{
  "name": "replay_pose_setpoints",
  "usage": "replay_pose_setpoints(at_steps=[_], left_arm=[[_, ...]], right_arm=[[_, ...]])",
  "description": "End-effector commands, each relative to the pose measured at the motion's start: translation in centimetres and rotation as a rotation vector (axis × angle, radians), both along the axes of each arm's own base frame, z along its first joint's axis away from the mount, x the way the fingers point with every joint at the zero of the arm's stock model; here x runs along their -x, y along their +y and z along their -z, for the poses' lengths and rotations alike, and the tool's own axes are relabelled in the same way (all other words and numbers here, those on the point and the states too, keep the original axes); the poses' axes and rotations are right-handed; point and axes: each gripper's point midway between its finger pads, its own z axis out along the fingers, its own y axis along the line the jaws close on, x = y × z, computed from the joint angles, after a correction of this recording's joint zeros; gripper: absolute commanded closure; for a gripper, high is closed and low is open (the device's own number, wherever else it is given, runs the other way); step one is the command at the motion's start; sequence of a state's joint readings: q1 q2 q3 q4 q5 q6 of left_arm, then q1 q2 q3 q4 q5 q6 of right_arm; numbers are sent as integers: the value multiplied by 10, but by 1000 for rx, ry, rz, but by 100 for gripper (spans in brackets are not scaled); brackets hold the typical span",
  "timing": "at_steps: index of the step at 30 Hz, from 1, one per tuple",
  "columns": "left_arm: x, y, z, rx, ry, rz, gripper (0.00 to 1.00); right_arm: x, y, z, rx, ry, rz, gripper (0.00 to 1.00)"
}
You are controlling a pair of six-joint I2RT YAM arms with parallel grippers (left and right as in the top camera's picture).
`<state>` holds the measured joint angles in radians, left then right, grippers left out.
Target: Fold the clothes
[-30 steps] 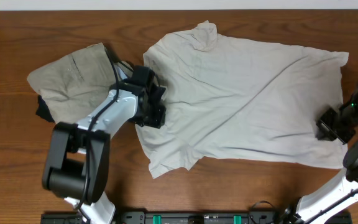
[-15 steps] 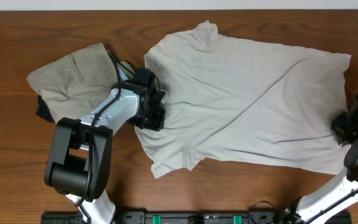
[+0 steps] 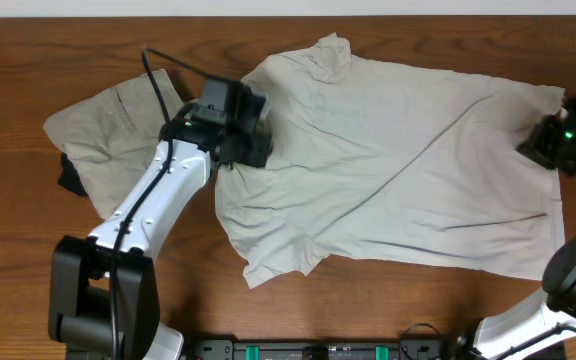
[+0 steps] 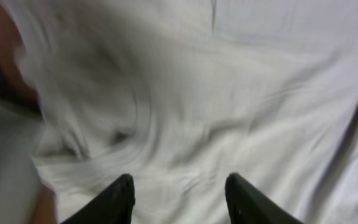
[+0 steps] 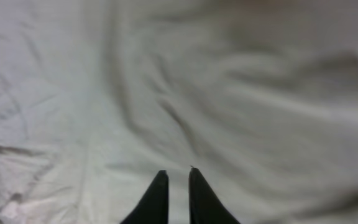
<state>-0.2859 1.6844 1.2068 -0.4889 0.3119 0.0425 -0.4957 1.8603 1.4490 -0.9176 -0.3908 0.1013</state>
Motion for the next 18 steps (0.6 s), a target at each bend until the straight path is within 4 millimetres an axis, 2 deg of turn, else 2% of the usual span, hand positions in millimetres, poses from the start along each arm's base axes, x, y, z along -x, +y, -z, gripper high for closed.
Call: replay_pose_setpoints(at_steps=[1, 5, 9, 14, 18], left_arm=[[-13, -7, 13, 20, -8, 0, 53], [-27, -21, 35, 74, -9, 31, 55], [-35, -24, 60, 71, 7, 27, 57], [-36, -23, 85, 58, 39, 24, 58], [-33, -16, 105, 15, 77, 5, 64]], right_arm=[[-5, 26, 17, -29, 14, 3, 94], [-13, 40, 34, -19, -5, 15, 94], [-12, 56, 48, -20, 3, 9, 95], [2, 56, 73, 57, 70, 49, 93], [13, 48, 89, 115, 108, 68, 93]])
